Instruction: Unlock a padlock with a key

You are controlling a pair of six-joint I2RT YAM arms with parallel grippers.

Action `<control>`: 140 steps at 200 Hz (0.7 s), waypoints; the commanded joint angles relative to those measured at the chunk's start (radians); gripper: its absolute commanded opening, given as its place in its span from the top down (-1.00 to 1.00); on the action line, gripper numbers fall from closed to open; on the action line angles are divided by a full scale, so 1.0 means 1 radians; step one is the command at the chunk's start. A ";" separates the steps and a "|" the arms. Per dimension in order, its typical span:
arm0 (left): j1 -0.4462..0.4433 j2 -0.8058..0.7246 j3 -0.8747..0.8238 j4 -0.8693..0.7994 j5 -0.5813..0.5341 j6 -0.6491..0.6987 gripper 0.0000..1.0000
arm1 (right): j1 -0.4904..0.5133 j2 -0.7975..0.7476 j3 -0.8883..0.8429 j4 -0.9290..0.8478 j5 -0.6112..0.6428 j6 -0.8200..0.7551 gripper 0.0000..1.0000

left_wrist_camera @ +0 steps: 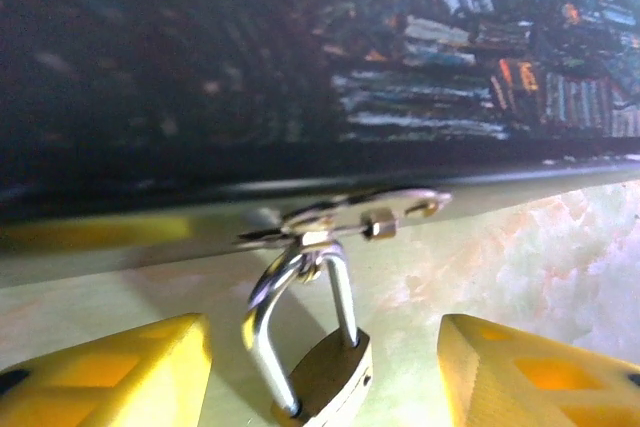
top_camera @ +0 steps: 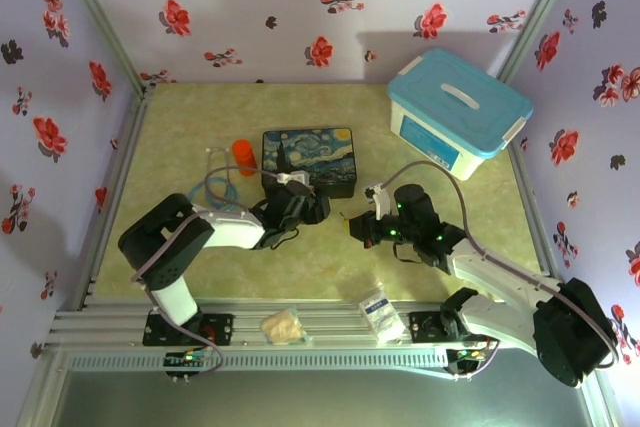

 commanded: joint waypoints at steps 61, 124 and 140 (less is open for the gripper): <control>-0.027 0.071 0.136 -0.216 -0.072 -0.003 0.30 | -0.012 -0.021 -0.011 -0.011 0.045 0.006 1.00; -0.034 -0.021 0.050 -0.137 -0.074 0.005 0.74 | -0.032 0.197 0.002 0.123 -0.105 0.083 1.00; -0.034 -0.049 0.009 -0.090 -0.072 -0.013 0.76 | -0.031 0.264 0.006 0.199 -0.153 0.126 1.00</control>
